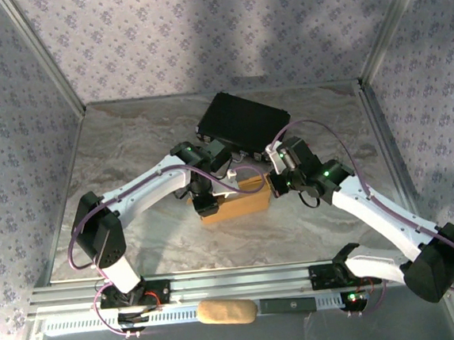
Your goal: Fold the paper box
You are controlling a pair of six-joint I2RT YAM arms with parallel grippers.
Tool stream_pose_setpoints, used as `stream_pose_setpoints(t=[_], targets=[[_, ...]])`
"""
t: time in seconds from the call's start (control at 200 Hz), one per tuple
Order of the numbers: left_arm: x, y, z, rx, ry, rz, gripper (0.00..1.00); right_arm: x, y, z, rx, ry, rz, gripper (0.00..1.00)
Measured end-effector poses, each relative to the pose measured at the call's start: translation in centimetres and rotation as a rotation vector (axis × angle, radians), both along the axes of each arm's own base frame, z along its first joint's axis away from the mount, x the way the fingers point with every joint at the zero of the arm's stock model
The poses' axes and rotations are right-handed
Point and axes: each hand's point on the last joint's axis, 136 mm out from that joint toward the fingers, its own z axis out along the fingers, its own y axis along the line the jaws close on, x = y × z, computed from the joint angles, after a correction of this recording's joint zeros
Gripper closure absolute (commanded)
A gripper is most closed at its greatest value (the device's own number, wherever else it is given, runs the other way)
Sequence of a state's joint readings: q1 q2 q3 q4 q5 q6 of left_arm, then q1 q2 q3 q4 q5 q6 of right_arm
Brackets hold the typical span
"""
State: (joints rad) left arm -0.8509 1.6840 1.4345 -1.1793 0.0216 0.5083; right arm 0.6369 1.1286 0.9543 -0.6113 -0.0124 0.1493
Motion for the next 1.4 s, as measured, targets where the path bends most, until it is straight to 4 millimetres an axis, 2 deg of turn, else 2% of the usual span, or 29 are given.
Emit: stream_pose_setpoints(t=[0.24, 0.765, 1.014, 1.229, 1.404], targets=[[0.1, 0.0, 0.0, 0.004, -0.004, 0.002, 0.57, 0.1, 0.2, 0.0, 0.000, -0.006, -0.035, 1.00], [0.1, 0.2, 0.0, 0.011, -0.007, 0.005, 0.57, 0.3, 0.9, 0.1, 0.109, 0.058, -0.169, 1.00], [0.0, 0.5, 0.0, 0.024, -0.004, 0.005, 0.57, 0.1, 1.2, 0.0, 0.103, 0.043, -0.197, 1.00], [0.4, 0.4, -0.1, 0.023, -0.022, 0.017, 0.52, 0.0, 1.1, -0.3, 0.095, -0.010, -0.203, 1.00], [1.4, -0.7, 0.3, -0.032, -0.068, 0.049, 0.46, 0.1, 1.1, -0.2, 0.096, -0.028, -0.208, 1.00]])
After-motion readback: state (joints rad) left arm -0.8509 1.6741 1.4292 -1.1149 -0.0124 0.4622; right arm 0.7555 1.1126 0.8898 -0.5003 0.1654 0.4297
